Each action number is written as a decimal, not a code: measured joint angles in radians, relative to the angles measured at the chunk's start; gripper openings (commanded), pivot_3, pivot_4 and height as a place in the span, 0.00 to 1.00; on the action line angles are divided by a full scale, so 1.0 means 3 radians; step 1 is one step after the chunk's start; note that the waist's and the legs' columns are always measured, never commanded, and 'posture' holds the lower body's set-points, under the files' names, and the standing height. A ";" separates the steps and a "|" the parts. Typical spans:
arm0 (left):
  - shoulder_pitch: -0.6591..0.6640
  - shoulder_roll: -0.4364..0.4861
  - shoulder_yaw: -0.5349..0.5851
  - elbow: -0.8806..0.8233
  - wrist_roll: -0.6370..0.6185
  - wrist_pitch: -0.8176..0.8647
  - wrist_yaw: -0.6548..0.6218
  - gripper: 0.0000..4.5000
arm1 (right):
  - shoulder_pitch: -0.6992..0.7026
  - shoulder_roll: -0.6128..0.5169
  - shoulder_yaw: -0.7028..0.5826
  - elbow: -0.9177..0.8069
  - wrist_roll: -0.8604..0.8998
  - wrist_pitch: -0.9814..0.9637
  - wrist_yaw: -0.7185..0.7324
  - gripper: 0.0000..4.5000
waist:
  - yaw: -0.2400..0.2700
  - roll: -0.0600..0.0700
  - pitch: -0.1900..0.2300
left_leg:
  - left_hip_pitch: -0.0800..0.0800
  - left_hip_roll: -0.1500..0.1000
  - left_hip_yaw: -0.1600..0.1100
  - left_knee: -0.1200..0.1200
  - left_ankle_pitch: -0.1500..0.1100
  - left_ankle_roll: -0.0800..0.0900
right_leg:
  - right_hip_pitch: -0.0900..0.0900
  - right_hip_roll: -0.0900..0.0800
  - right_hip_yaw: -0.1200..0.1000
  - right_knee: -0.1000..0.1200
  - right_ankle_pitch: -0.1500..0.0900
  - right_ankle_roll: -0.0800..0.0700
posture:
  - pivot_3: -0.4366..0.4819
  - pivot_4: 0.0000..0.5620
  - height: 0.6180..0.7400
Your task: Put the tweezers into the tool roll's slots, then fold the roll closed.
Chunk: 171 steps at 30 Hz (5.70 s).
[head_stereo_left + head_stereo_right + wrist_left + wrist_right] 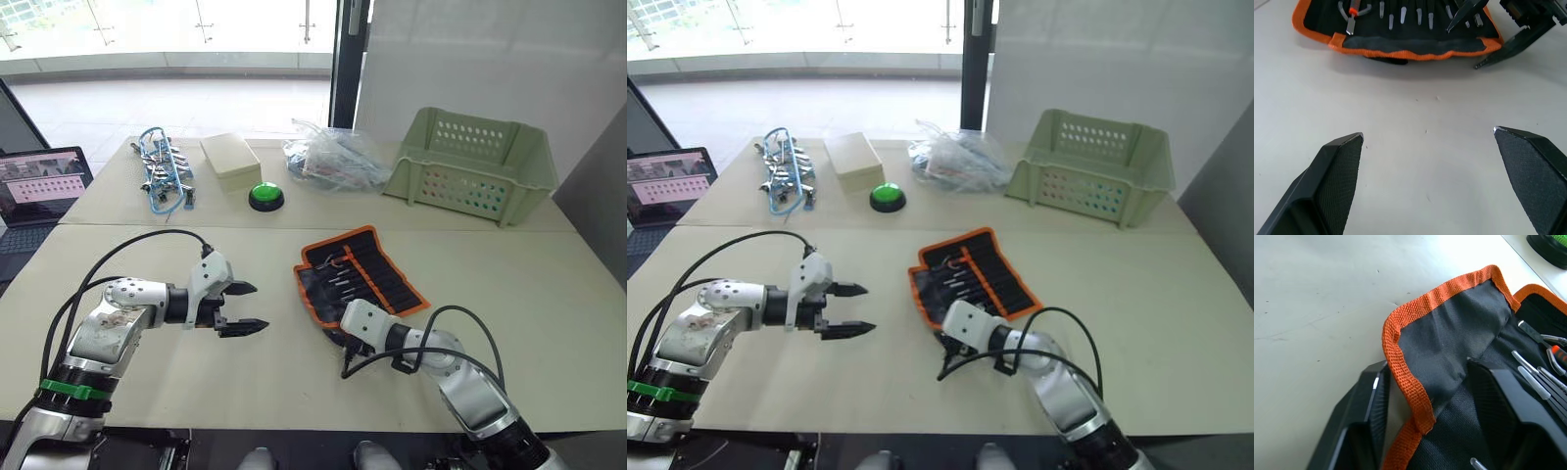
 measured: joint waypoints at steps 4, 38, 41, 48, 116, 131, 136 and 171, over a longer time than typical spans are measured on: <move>-0.0001 -0.0001 0.0000 0.0009 0.0038 -0.0150 -0.0001 1.00 | -0.0109 0.0027 0.0002 0.0040 0.0002 -0.0139 0.0046 0.03 | 0.0003 0.0000 0.0000 | 0.0000 0.0000 0.0000 0.0001 0.0000 0.0000 | 0.0000 0.0000 0.0000 0.0001 0.0000 0.0000 | 0.48 0.27 1.00; -0.1783 -0.1138 -0.0928 0.2864 0.1321 -0.3024 -0.0375 0.37 | 0.0560 -0.0281 -0.0422 -0.0320 0.0479 -0.0537 0.0367 0.00 | 0.0005 -0.0001 0.0000 | -0.0010 -0.0009 -0.0001 0.0049 -0.0006 0.0012 | 0.0004 -0.0002 0.0000 0.0027 0.0000 0.0000 | 0.48 0.27 1.00; -0.1857 -0.1194 -0.0988 0.2964 0.1447 -0.3178 -0.0344 0.15 | 0.0555 -0.0280 -0.0423 -0.0272 0.0422 -0.0541 0.0312 0.00 | 0.0005 -0.0001 0.0000 | -0.0010 -0.0009 -0.0001 0.0049 -0.0006 0.0012 | 0.0004 -0.0002 0.0000 0.0027 0.0000 0.0000 | 0.48 0.27 1.00; -0.1924 -0.1111 -0.1014 0.3058 0.1613 -0.3251 -0.0185 0.00 | 0.0230 -0.0114 -0.0431 0.0201 0.0301 -0.0623 0.0143 0.00 | -0.0025 -0.0001 0.0000 | -0.0003 -0.0009 -0.0001 0.0049 -0.0005 0.0013 | 0.0003 0.0000 0.0003 0.0036 0.0000 0.0000 | 0.48 0.27 1.00; -0.0404 -0.1082 0.0103 -0.0173 0.0228 0.0097 0.1243 1.00 | -0.0335 0.0163 -0.1151 0.0905 0.1387 -0.0378 0.0508 1.00 | -0.0008 0.0002 0.0001 | 0.0009 -0.0007 0.0000 0.0049 -0.0004 0.0013 | 0.0006 -0.0004 0.0003 0.0052 0.0000 -0.0002 | 0.48 0.27 1.00; 0.0272 -0.1156 -0.0172 -0.0444 0.0069 0.0161 0.1296 0.09 | -0.0073 0.0449 -0.0356 0.0516 0.0957 -0.0010 0.0309 0.14 | 0.0001 0.0002 0.0001 | 0.0011 -0.0008 0.0000 0.0049 -0.0004 0.0013 | 0.0007 -0.0004 0.0004 0.0051 0.0000 -0.0002 | 0.48 0.27 1.00; 0.0060 -0.1249 -0.0312 -0.0065 0.0218 -0.0052 0.1313 0.00 | -0.0213 0.0539 -0.0382 0.0652 0.0817 -0.0011 0.0085 0.00 | 0.0007 0.0002 0.0001 | 0.0011 -0.0008 0.0000 0.0049 -0.0003 0.0012 | 0.0007 -0.0004 0.0003 0.0050 0.0000 -0.0002 | 0.48 0.27 1.00; -0.0208 -0.1491 -0.0196 0.0531 0.0259 -0.0511 0.1271 0.00 | -0.0233 0.0380 -0.1100 0.1206 0.0871 -0.0254 -0.0298 0.00 | -0.0008 0.0006 -0.0005 | 0.0009 -0.0010 -0.0001 0.0048 0.0002 0.0008 | 0.0008 -0.0005 0.0005 0.0051 0.0001 -0.0002 | 0.48 0.27 1.00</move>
